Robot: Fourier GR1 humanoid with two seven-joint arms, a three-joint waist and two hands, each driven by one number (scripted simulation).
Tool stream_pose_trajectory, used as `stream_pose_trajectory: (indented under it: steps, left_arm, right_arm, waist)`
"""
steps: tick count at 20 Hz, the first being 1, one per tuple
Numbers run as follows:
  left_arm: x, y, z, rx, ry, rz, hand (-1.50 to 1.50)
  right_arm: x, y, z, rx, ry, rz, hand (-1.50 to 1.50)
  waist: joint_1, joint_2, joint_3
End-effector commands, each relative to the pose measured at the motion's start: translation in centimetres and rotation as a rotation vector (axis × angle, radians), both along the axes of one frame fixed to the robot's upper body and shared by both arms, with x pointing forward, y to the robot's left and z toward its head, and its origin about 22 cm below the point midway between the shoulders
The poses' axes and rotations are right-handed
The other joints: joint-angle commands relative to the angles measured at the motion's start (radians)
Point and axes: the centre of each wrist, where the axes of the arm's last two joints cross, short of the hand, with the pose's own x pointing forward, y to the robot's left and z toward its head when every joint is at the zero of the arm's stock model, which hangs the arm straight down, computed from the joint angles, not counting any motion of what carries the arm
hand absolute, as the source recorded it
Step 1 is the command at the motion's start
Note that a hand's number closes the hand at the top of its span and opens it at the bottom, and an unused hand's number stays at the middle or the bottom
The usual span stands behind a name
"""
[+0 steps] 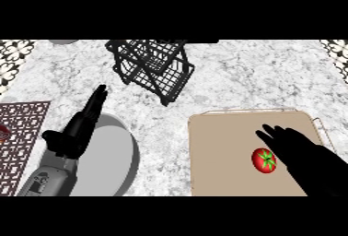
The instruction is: Pick the tomato from the tray and place it in the tiered basket
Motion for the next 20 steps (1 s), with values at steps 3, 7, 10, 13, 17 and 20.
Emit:
stream_pose_trajectory:
  steps: [3,7,10,13,17,20]
  left_arm:
    - [-2.4,-2.7,-2.3,-0.021,0.080,-0.033,0.00]
    - [-0.5,-1.4,-0.9,-0.011,0.090,-0.052,0.00]
    - [-0.7,-0.3,-3.1,-0.015,0.097,-0.026,0.00]
    - [-1.4,-0.5,-1.4,-0.024,0.094,-0.032,0.00]
    - [-0.6,-1.6,0.0,-0.015,0.082,-0.031,0.00]
    - [-1.1,-1.1,-3.1,-0.018,0.078,-0.037,0.00]
  right_arm:
    - [1.9,-0.3,-3.1,-0.002,0.058,-0.043,-1.50]
    - [2.5,-1.1,-5.2,0.028,0.049,-0.027,-1.50]
    - [1.8,-1.2,-5.8,0.005,0.017,-0.052,-1.50]
    - [1.9,-3.2,-7.0,0.003,0.032,-0.094,-1.50]
    - [2.1,-2.1,-9.2,-0.021,0.072,-0.097,-1.50]
    - [2.9,-1.4,-8.9,0.016,0.077,-0.091,-1.50]
  waist:
    - [0.010,0.009,-0.007]
    - [0.006,0.009,-0.007]
    - [-0.003,0.009,-0.008]
    - [0.000,0.007,-0.007]
    - [0.004,0.008,-0.007]
    - [0.000,0.009,-0.008]
